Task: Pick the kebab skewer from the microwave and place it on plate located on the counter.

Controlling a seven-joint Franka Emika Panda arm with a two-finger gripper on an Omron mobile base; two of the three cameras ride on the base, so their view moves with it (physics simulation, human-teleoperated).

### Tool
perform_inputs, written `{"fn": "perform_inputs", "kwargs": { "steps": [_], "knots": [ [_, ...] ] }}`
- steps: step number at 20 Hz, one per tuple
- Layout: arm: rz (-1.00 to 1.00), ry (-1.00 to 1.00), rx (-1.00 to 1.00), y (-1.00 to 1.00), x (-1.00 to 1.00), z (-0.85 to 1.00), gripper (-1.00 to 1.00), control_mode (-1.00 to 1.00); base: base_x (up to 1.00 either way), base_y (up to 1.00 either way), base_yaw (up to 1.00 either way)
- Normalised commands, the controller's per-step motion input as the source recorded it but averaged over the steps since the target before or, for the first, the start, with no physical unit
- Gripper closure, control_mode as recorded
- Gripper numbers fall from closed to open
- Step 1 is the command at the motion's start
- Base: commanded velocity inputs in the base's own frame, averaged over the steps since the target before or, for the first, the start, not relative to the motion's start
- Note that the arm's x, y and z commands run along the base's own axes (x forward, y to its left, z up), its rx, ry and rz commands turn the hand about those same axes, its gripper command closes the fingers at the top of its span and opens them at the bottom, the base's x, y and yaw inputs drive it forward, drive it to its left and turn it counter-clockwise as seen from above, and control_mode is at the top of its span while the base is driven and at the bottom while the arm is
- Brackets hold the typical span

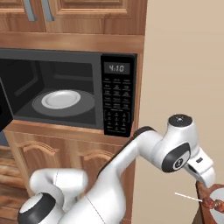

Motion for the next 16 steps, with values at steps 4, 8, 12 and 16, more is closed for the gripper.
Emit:
{"fn": "perform_inputs", "kwargs": {
  "steps": [4, 8, 12, 16],
  "knots": [
    [0.1, 0.01, -0.11, 1.0, -0.04, 0.43, -1.0, -1.0, 0.0, 0.0, 0.0],
    [0.09, 0.01, -0.08, 1.0, 0.0, 0.48, -1.0, -1.0, 0.0, 0.0, 0.0],
    [0.11, 0.0, -0.04, 1.0, 0.0, 0.49, -1.0, -1.0, 0.0, 0.0, 0.0],
    [0.12, 0.01, 0.0, 1.0, 0.0, 0.51, -1.0, -1.0, 0.0, 0.0, 0.0]
  ]
}}
